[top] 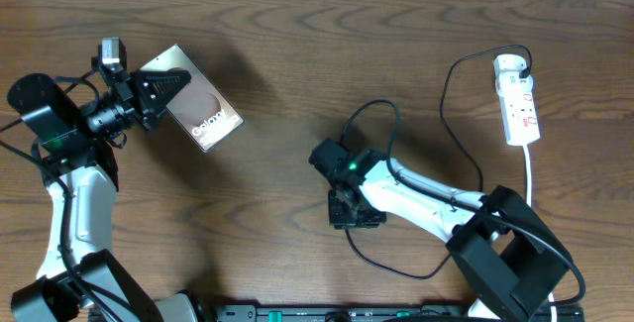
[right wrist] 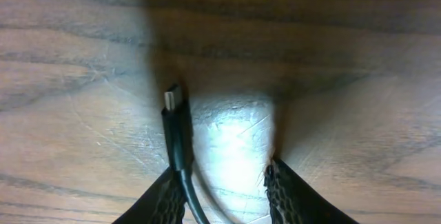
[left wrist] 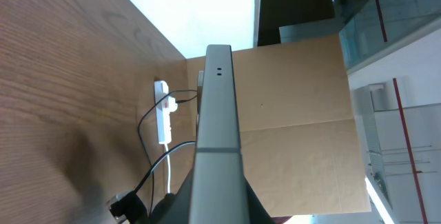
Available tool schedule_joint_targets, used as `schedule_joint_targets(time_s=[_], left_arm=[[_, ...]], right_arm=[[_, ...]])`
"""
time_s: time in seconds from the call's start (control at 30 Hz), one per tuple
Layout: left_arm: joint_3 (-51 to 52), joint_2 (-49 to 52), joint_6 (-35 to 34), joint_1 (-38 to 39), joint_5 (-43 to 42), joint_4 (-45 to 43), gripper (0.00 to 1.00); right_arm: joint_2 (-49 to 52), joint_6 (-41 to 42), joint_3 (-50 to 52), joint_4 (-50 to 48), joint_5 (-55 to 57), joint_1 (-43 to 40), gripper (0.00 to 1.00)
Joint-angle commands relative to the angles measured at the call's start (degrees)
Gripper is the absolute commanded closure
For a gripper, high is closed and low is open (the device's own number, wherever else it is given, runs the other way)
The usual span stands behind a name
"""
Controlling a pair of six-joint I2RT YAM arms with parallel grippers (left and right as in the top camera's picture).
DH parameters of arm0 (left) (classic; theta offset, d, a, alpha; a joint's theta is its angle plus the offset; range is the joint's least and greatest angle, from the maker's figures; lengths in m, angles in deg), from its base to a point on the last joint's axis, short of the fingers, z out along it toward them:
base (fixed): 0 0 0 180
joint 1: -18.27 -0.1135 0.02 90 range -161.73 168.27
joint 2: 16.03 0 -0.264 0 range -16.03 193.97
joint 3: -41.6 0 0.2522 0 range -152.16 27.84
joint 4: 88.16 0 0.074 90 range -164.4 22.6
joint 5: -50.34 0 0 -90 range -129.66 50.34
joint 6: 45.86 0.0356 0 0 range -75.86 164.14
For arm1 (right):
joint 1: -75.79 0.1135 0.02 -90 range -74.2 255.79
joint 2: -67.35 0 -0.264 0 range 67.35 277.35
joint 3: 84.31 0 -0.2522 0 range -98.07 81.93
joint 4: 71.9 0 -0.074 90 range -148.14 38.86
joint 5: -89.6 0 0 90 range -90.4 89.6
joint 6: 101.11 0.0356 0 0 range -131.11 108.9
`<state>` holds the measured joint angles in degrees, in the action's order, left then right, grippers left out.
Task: Plug charger to phone and switch on socket
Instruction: 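Close the right gripper on the black cable's plug end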
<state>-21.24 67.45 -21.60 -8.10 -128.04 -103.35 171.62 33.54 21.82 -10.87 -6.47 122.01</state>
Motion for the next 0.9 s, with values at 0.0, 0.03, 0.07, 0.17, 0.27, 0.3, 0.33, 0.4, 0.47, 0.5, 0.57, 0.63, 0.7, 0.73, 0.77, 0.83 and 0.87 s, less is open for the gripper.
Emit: schedule_joint_targets(time_s=[0.0, 0.03, 0.07, 0.17, 0.27, 0.3, 0.33, 0.4, 0.47, 0.5, 0.57, 0.63, 0.7, 0.73, 0.77, 0.83, 0.87], left_arm=[[-0.83, -0.96, 0.61, -0.24, -0.98, -0.52, 0.93], [-0.83, -0.96, 0.61, -0.24, -0.98, -0.52, 0.93], [-0.83, -0.96, 0.61, -0.24, -0.98, -0.52, 0.93], [-0.83, -0.96, 0.61, -0.24, -1.03, -0.52, 0.93], [-0.83, -0.96, 0.61, -0.24, -1.25, -0.52, 0.93], [-0.83, -0.96, 0.61, -0.24, -1.33, -0.52, 0.93], [-0.83, -0.96, 0.61, -0.24, -1.42, -0.52, 0.93], [-0.83, -0.96, 0.61, -0.24, -1.57, -0.52, 0.93], [-0.83, -0.96, 0.61, -0.24, -1.66, -0.52, 0.93], [-0.83, -0.96, 0.61, -0.24, -1.66, -0.52, 0.93], [-0.83, -0.96, 0.61, -0.24, -1.66, -0.52, 0.93], [-0.83, -0.96, 0.61, -0.24, -1.66, -0.52, 0.93], [-0.83, -0.96, 0.61, -0.24, -1.66, -0.52, 0.93], [-0.83, -0.96, 0.61, -0.24, -1.66, -0.52, 0.93], [-0.83, -0.96, 0.61, -0.24, -1.66, -0.52, 0.94], [-0.83, -0.96, 0.61, -0.24, -1.66, -0.52, 0.93], [-0.83, -0.96, 0.59, -0.24, -1.66, -0.52, 0.93]], right_arm=[[1.79, -1.03, 0.17, -0.31, -0.59, -0.74, 0.67], [1.81, -1.05, 0.17, -0.22, -0.61, -0.76, 0.69], [1.81, -1.05, 0.17, -0.13, -0.61, -0.81, 0.72], [1.81, -1.05, 0.17, 1.05, -0.59, -0.81, 0.80], [1.81, -1.03, 0.17, 2.91, -0.59, -0.81, 0.82], [1.81, -1.03, 0.17, 3.34, -0.59, -0.81, 0.82], [1.81, -1.03, 0.17, 3.78, -0.59, -0.81, 0.83], [1.81, -1.03, 0.17, 4.28, -0.55, -0.81, 0.85], [1.81, -0.94, 0.17, 4.61, -0.57, -0.81, 0.88], [1.81, -0.66, 0.17, 4.79, -0.61, -0.81, 0.90], [1.81, -0.35, 0.17, 5.03, -1.09, -0.79, 0.93], [1.81, -0.35, 0.17, 5.11, -2.12, -0.76, 0.94], [1.81, -0.35, 0.17, 5.29, -2.51, -0.76, 0.93], [1.81, -0.35, 0.17, 5.55, -2.49, -0.76, 0.92], [1.81, -0.33, 0.17, 5.90, -2.51, -0.76, 0.92], [1.81, -0.31, 0.22, 6.80, -2.49, -0.76, 0.92], [1.81, -0.04, 0.24, 7.28, -2.49, -0.74, 0.92]])
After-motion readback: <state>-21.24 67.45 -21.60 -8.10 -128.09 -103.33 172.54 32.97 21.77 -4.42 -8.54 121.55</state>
